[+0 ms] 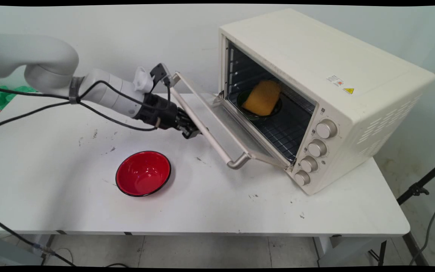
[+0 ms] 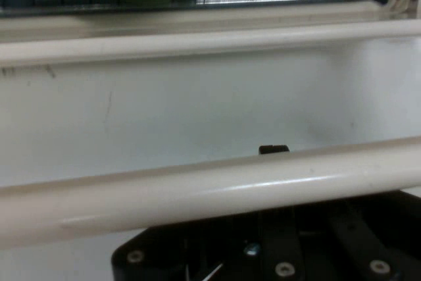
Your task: Close the oven
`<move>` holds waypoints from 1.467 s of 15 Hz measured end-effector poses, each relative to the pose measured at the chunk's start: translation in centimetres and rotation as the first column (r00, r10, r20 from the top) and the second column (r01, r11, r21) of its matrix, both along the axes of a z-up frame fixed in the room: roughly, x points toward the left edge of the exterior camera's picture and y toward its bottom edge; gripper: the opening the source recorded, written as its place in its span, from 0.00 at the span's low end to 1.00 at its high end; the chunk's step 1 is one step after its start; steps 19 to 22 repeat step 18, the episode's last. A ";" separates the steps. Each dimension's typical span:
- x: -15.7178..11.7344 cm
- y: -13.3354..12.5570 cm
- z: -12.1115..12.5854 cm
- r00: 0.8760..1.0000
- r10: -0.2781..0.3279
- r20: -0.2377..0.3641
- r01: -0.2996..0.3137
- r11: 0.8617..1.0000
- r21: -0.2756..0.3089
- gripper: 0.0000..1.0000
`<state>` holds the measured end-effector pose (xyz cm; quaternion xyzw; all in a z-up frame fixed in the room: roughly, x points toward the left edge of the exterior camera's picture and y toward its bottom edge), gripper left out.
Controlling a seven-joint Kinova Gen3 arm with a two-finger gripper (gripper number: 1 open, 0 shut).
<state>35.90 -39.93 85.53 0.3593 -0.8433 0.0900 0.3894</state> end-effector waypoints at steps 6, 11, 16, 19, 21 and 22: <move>-0.6 -0.6 2.3 0.999 -0.004 -0.038 0.003 1.000 -0.031 0.00; -1.0 -1.4 3.9 0.998 -0.013 -0.066 0.009 0.998 -0.061 0.00; -1.1 -2.2 5.7 0.995 -0.027 -0.094 0.017 0.995 -0.102 0.00; -1.0 -2.3 6.4 0.994 -0.032 -0.103 0.020 0.993 -0.116 0.00; -1.0 -2.3 6.4 0.994 -0.032 -0.103 0.020 0.993 -0.116 0.00; -1.0 -2.3 6.4 0.994 -0.032 -0.103 0.020 0.993 -0.116 0.00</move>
